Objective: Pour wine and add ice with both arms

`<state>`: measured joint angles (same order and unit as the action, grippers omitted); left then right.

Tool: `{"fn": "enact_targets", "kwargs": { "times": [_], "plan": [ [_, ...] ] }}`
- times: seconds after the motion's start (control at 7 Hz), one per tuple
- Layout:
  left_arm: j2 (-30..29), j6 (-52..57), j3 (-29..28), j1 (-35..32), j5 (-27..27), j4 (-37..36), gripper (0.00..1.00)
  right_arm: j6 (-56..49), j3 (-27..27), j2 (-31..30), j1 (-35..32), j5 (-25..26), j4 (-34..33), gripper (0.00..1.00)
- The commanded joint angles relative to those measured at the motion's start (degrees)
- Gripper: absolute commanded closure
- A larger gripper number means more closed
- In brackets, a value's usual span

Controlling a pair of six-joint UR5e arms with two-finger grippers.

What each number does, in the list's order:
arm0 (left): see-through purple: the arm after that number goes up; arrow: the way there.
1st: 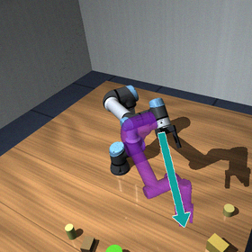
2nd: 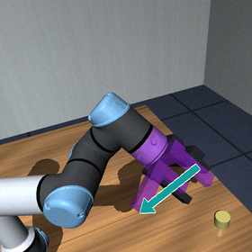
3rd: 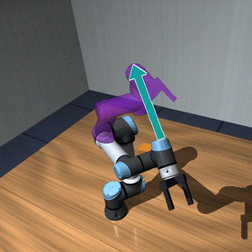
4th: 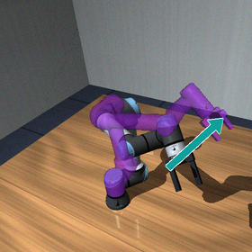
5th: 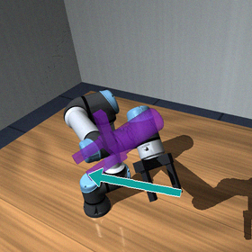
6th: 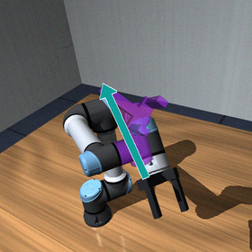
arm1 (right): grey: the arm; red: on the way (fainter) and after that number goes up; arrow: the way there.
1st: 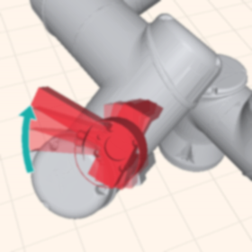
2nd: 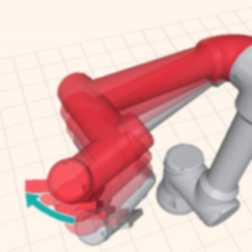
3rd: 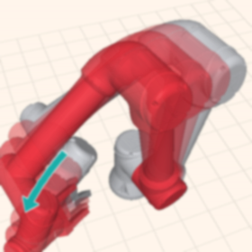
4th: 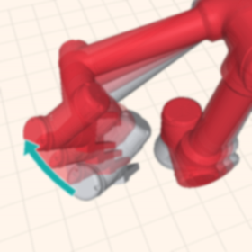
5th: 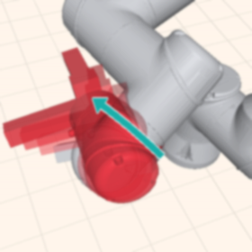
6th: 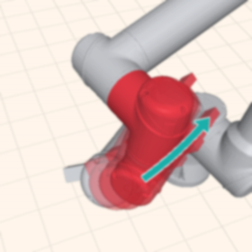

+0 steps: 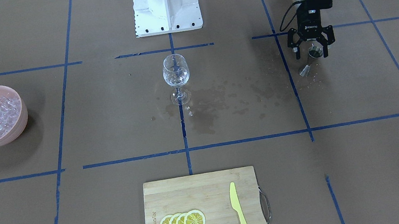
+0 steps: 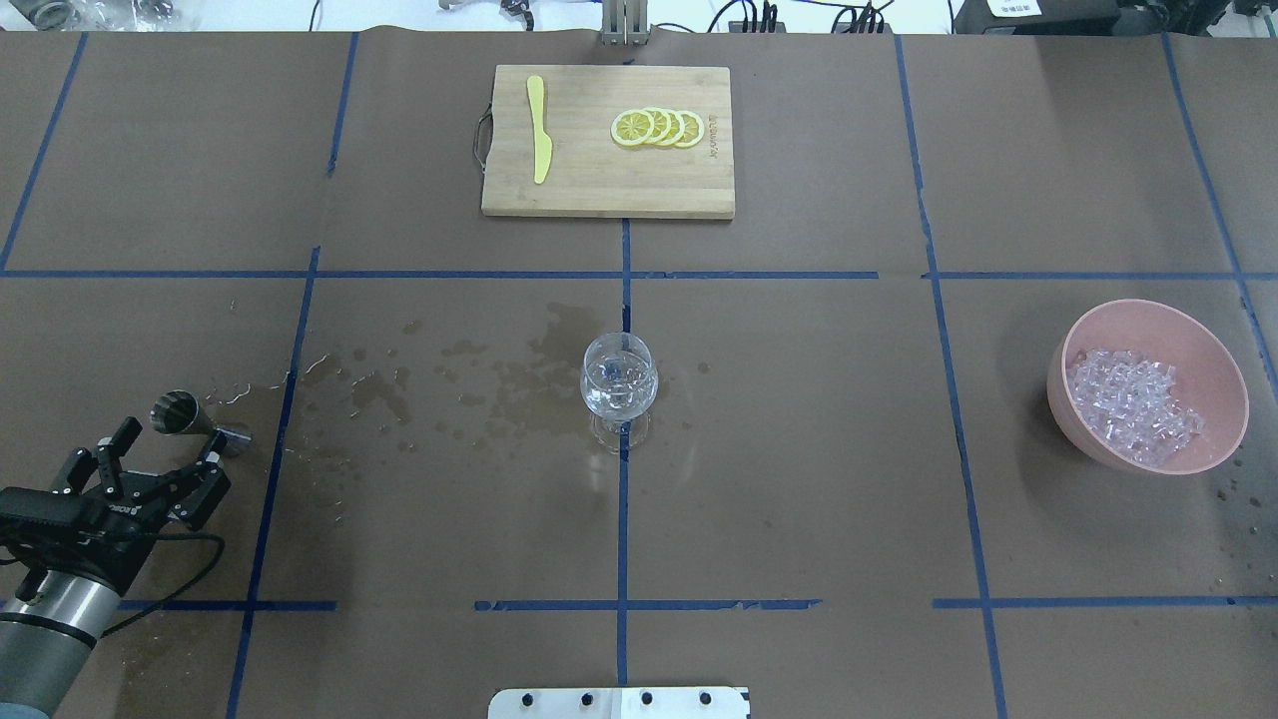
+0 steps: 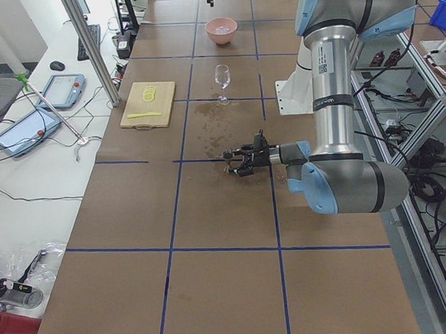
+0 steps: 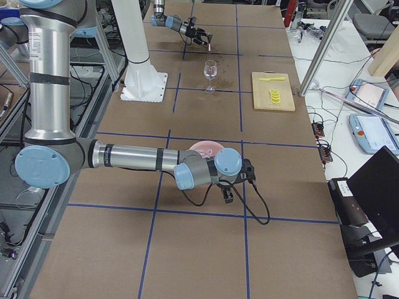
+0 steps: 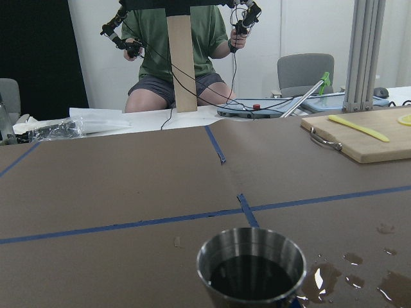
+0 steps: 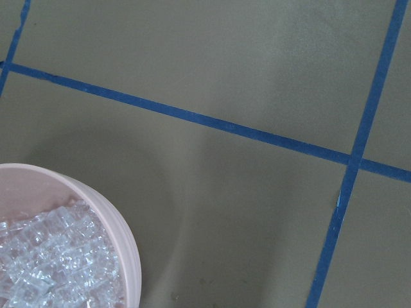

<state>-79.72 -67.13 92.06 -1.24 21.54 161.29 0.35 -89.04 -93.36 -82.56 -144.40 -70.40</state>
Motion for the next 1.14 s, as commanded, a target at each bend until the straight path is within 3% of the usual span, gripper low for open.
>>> {"fn": "enact_targets", "kwargs": {
  "times": [0.0, 0.14, 0.71, 1.0],
  "plan": [
    [-1.94, 0.06, -2.76, -0.08, 0.00, 0.34, 0.12, 0.00, 0.01, 0.02, -0.06, 0.00, 0.00, 0.00],
    [-1.59, 0.06, -2.67, -0.34, 0.00, 0.43, 0.17, 0.00, -0.08, 0.02, -0.06, 0.00, 0.00, 0.00],
    [-1.84, -0.02, -2.76, -2.54, 0.35, 0.25, 0.22, 0.00, -0.09, 0.10, -0.06, 0.00, 0.00, 0.00],
    [-2.11, 0.06, -2.76, -2.45, 0.35, 0.34, 0.44, 0.09, -0.08, 0.37, -0.06, 0.00, 0.00, 0.00]
  ]
}}
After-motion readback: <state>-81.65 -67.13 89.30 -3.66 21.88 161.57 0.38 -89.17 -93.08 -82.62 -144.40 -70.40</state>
